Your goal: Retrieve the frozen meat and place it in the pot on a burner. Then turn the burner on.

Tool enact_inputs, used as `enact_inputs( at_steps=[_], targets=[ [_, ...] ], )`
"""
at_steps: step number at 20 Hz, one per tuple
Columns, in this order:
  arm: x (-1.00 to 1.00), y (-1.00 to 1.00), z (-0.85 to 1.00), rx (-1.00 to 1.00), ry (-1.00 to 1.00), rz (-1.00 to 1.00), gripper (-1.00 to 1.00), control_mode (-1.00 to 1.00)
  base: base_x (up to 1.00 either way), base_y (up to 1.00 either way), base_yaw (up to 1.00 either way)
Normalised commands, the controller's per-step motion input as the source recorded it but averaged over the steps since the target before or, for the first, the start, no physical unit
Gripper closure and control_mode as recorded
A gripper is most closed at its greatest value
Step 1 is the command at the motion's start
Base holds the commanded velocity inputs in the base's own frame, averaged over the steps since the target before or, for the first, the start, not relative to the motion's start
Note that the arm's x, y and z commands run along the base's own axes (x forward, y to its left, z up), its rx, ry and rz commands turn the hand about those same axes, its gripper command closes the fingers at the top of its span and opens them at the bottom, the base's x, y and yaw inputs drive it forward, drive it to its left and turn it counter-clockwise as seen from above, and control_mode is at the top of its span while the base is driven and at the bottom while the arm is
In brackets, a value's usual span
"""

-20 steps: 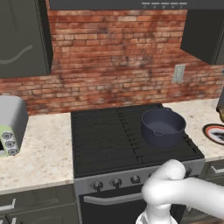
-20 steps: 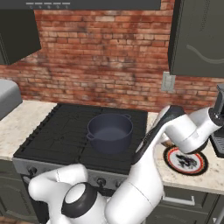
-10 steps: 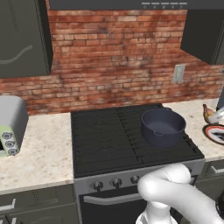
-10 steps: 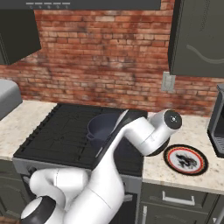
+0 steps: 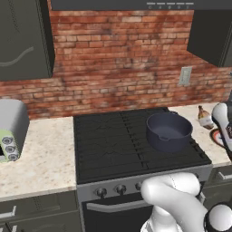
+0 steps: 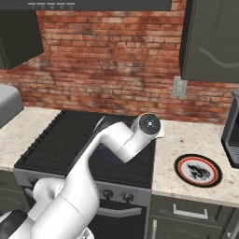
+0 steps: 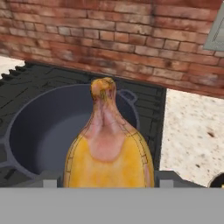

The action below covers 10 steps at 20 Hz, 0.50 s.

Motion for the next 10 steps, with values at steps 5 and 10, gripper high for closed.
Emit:
enact_inputs(
  at_steps=[5,10],
  targets=[
    [0.03,0.33,0.29,0.0,0.05,-0.03,1.0,-1.0,0.0,0.0,0.0],
    [0.26,0.34,-0.01,-0.02,0.15,-0.02,1.0,-1.0,0.0,0.0,0.0]
  ],
)
